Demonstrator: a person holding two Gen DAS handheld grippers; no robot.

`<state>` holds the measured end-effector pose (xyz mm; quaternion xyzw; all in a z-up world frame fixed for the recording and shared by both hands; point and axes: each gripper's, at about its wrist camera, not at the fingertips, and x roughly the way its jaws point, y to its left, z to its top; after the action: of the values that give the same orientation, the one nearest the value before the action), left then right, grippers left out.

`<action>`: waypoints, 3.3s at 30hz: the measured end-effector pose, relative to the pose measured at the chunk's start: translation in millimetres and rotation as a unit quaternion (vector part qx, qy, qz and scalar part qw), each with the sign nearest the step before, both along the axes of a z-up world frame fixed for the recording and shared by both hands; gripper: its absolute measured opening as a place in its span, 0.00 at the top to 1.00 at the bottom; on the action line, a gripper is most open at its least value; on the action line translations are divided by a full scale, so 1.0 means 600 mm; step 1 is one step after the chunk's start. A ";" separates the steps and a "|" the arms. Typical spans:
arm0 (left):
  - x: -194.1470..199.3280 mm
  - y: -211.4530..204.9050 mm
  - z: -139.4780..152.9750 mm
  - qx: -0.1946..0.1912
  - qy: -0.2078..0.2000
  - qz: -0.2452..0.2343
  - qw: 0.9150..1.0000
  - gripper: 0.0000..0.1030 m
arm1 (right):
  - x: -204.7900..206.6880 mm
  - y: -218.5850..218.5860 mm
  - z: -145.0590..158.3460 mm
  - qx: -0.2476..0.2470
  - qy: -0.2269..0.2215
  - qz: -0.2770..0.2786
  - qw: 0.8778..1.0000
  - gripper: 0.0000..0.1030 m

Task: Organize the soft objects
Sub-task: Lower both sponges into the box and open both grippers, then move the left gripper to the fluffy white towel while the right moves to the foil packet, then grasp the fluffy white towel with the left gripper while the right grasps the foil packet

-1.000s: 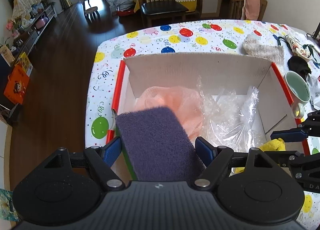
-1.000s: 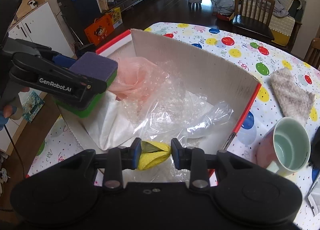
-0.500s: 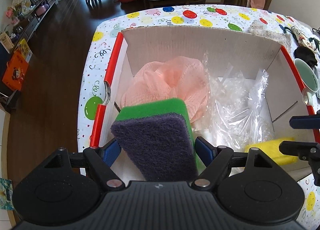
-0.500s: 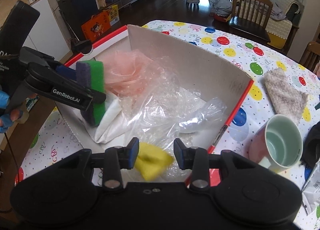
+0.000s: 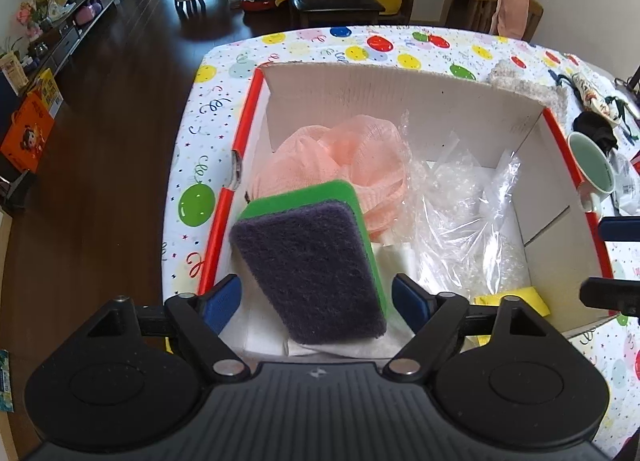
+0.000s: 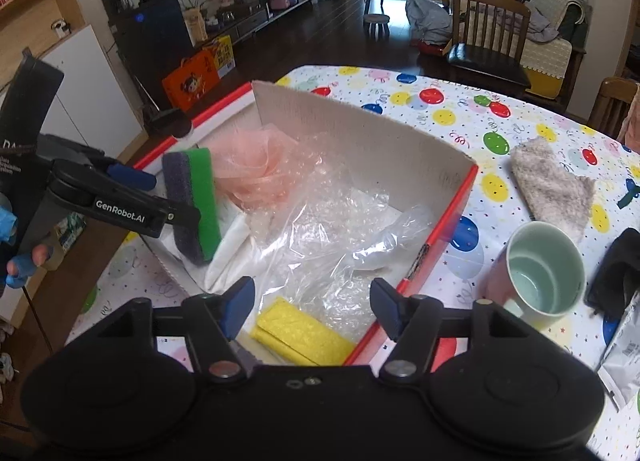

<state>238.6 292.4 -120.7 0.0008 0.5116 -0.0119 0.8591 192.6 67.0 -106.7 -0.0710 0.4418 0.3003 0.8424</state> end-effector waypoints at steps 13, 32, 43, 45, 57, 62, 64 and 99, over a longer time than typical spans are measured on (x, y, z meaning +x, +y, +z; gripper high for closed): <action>-0.064 -0.014 0.081 -0.041 -0.066 -0.002 0.997 0.18 | -0.055 -0.054 0.071 0.061 -0.033 -0.024 0.997 0.14; -0.082 -0.219 0.133 -0.094 -0.113 -0.051 0.988 0.15 | -0.081 -0.290 0.101 0.096 -0.061 -0.097 0.989 0.00; -0.015 -0.385 0.124 -0.087 -0.105 -0.072 0.988 0.15 | -0.048 -0.441 0.054 0.078 -0.053 -0.149 0.984 0.00; 0.008 -0.414 0.123 -0.082 -0.102 -0.073 0.989 0.15 | -0.038 -0.461 0.042 0.076 -0.050 -0.156 0.984 0.00; 0.178 -0.515 0.107 -0.062 -0.067 -0.040 0.995 0.15 | 0.031 -0.531 -0.019 0.067 -0.034 -0.173 0.982 0.00; 0.247 -0.536 0.083 -0.055 -0.046 -0.017 0.997 0.15 | 0.061 -0.539 -0.037 0.065 -0.024 -0.171 0.983 0.00; 0.275 -0.539 0.074 -0.061 -0.038 -0.008 0.997 0.15 | 0.072 -0.538 -0.042 0.062 -0.022 -0.169 0.983 0.00; 0.506 -0.588 -0.135 0.006 0.081 0.039 0.996 0.15 | 0.180 -0.477 -0.164 -0.033 0.010 -0.184 0.982 0.21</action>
<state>542.5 -60.2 -201.7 -0.0147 0.5790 0.0245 0.8148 300.5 -219.5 -205.3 -0.0134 0.4654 0.1262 0.8760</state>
